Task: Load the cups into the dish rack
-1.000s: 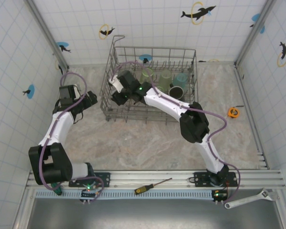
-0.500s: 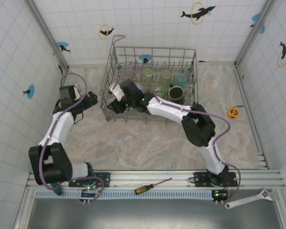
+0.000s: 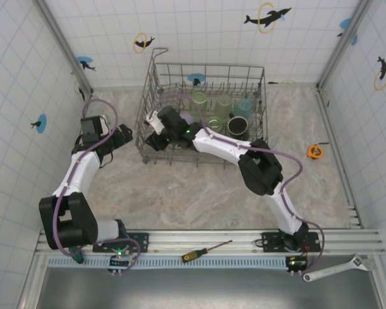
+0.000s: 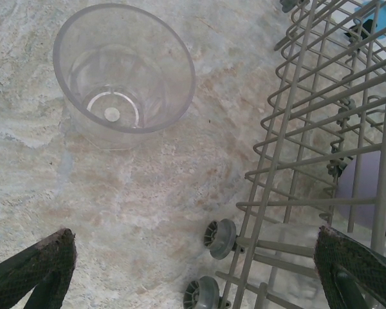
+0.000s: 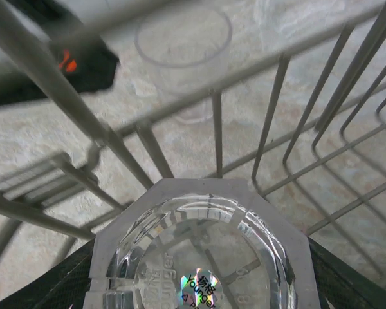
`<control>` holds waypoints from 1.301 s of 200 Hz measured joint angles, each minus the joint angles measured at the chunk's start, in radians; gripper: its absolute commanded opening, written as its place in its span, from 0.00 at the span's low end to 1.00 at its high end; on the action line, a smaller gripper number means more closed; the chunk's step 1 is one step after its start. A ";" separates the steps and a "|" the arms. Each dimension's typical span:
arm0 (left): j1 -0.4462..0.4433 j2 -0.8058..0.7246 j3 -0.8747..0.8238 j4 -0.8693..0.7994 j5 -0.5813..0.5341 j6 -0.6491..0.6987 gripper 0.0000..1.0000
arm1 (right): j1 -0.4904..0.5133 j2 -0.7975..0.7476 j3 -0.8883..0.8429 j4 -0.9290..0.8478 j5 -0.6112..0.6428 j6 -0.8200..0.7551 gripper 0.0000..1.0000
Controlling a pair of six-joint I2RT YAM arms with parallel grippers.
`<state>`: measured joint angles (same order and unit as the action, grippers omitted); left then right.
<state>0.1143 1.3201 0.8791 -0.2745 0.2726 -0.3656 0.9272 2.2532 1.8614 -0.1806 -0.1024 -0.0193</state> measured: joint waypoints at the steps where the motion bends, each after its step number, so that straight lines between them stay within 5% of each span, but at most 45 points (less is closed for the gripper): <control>1: 0.000 0.000 0.000 0.000 0.000 0.000 0.98 | 0.000 0.003 0.000 0.005 -0.002 -0.004 0.31; 29: 0.000 0.000 0.000 0.000 0.000 0.000 0.98 | 0.003 0.007 0.009 -0.003 -0.003 -0.015 0.37; 118: 0.000 0.000 -0.001 0.000 0.005 0.000 0.98 | 0.003 0.006 0.021 -0.039 0.031 0.031 1.00; 260: 0.000 0.000 -0.002 0.000 0.007 0.000 0.98 | 0.016 -0.104 -0.058 -0.014 0.069 0.098 1.00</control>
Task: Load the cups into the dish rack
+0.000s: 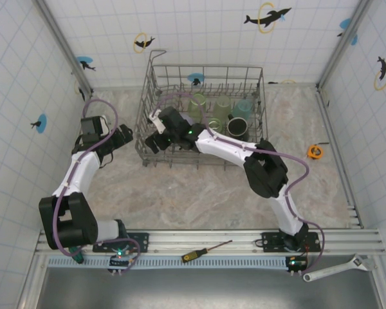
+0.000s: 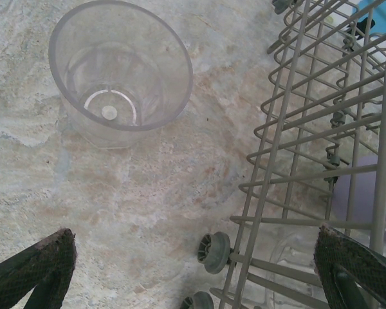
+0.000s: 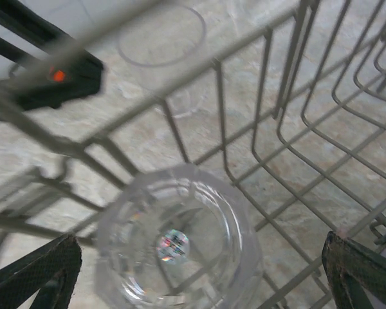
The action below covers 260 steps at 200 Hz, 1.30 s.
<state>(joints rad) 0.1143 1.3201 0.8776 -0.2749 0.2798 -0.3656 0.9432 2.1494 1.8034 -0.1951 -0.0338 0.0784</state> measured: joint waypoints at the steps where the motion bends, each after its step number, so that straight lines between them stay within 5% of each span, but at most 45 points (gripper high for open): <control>1: 0.000 0.000 0.000 0.000 0.000 0.000 0.98 | 0.001 -0.002 -0.001 0.000 0.000 0.000 1.00; 59: 0.000 0.000 0.000 0.000 0.000 0.000 0.98 | 0.018 -0.074 -0.039 0.052 -0.031 0.023 1.00; 130: 0.000 0.000 0.000 0.000 0.000 0.000 0.98 | 0.018 -0.173 -0.159 0.034 0.090 -0.083 1.00; 260: 0.000 0.000 -0.001 0.000 -0.009 0.000 0.98 | 0.001 -0.640 -0.600 0.123 0.197 -0.041 1.00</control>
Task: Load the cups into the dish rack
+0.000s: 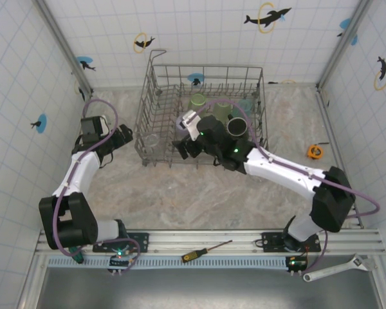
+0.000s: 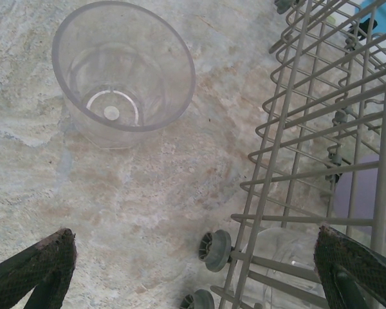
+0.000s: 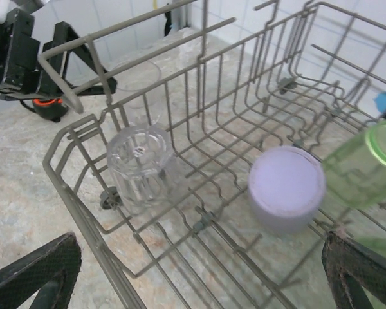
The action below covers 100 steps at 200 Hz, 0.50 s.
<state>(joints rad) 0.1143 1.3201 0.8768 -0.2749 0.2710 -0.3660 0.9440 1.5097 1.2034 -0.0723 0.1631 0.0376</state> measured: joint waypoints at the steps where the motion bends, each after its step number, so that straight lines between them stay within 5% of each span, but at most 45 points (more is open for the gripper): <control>1: 0.000 0.000 0.000 0.000 0.000 0.000 0.98 | -0.002 -0.006 -0.005 0.000 0.002 0.000 1.00; 100: 0.000 -0.036 0.015 -0.069 -0.181 -0.019 0.98 | -0.098 -0.373 -0.249 -0.065 0.105 0.201 1.00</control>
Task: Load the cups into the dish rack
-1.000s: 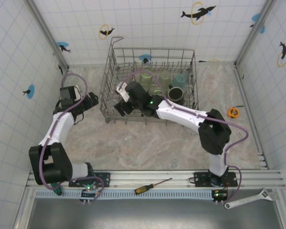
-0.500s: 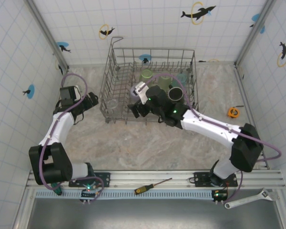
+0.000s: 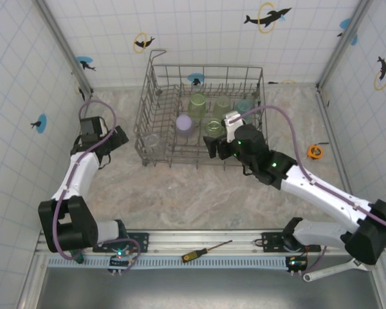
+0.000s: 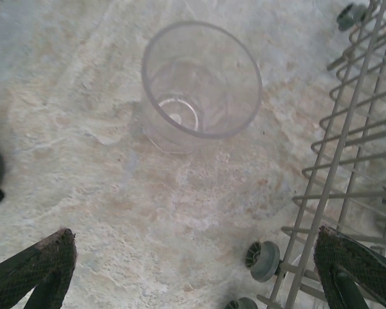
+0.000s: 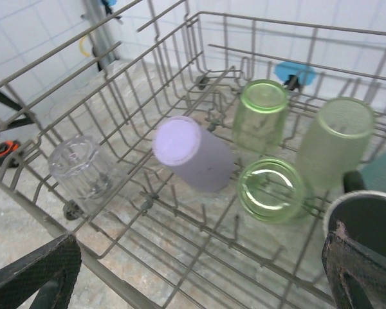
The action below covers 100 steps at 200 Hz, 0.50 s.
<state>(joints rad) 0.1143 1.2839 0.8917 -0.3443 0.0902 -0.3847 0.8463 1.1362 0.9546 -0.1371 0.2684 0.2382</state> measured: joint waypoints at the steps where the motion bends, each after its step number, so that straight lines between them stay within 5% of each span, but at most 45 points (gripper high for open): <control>1: 0.000 -0.001 0.000 -0.001 -0.002 -0.001 0.98 | -0.001 -0.003 -0.002 -0.001 0.001 0.002 1.00; 100: 0.000 0.131 0.198 -0.061 -0.093 -0.091 0.97 | -0.188 -0.196 -0.114 -0.109 -0.040 0.084 1.00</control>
<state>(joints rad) 0.1143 1.4147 1.0901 -0.4057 -0.0029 -0.4759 0.6586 0.9405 0.8406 -0.2466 0.2279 0.3225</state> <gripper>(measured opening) 0.975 0.995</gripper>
